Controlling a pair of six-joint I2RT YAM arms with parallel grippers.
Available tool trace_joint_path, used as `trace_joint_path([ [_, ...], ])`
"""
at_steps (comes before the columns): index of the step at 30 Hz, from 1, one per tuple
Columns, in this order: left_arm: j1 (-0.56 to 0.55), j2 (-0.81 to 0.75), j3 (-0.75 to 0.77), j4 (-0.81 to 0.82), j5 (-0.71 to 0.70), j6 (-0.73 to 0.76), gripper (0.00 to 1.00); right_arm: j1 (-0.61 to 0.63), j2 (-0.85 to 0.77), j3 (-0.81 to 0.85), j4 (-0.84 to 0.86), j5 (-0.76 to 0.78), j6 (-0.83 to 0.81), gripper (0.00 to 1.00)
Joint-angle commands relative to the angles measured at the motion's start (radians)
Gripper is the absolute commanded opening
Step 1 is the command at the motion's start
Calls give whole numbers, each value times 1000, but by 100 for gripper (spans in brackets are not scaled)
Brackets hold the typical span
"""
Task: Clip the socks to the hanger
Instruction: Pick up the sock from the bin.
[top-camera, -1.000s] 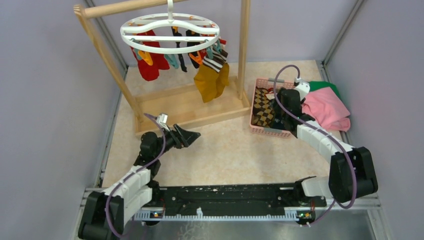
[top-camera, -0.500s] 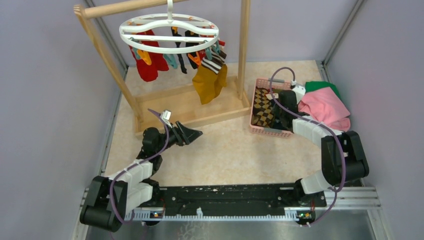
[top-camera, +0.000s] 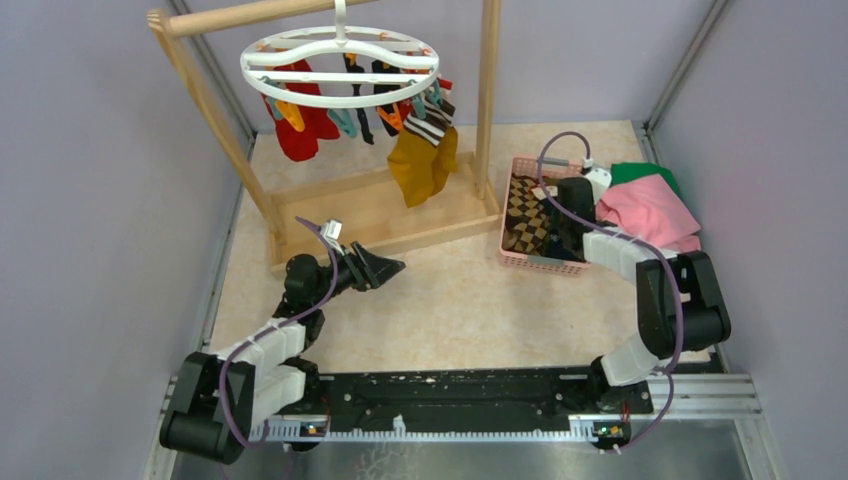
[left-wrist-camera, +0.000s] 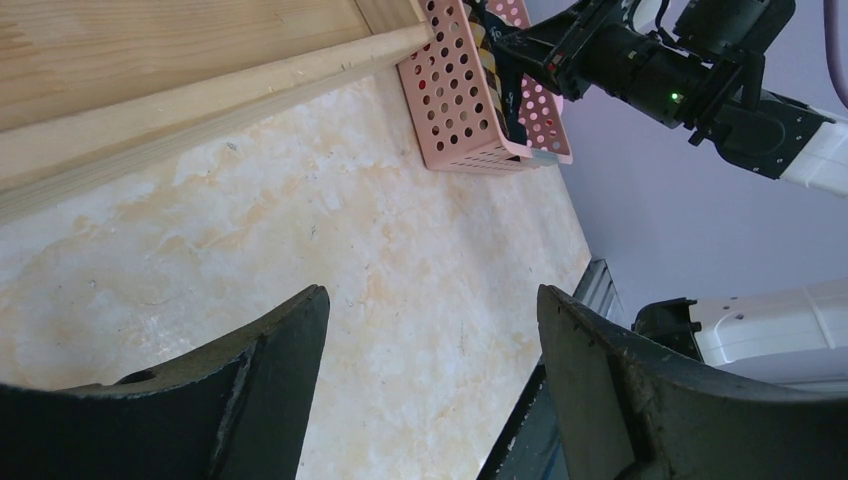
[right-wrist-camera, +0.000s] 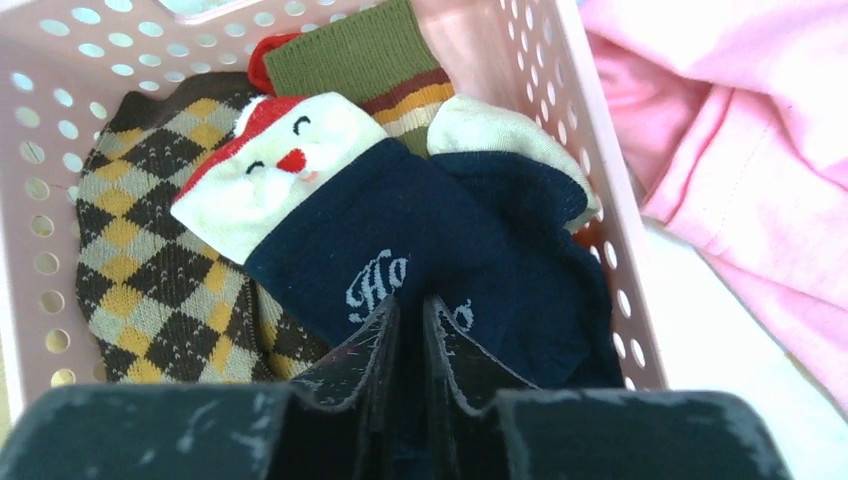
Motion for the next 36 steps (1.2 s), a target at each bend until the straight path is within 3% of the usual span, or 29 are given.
trace_joint_path([
  [1,5,-20,34,42,20,0,82,-10,-85,-13,65,45,-24,10],
  [6,5,-25,44,44,34,-2,81,-10,-191,-37,63,15,-64,0],
  [13,4,-30,46,68,54,-4,79,-10,-421,-109,130,-160,-172,0],
  [22,-15,-27,8,319,134,-39,80,-10,-609,-154,183,-259,-177,0],
  [30,-176,20,22,492,135,36,81,-9,-660,-195,247,-396,-215,0],
  [34,-275,38,55,458,91,140,83,-10,-654,-195,262,-532,-249,0],
  [36,-280,55,70,456,71,106,84,-9,-648,-203,303,-610,-245,0],
])
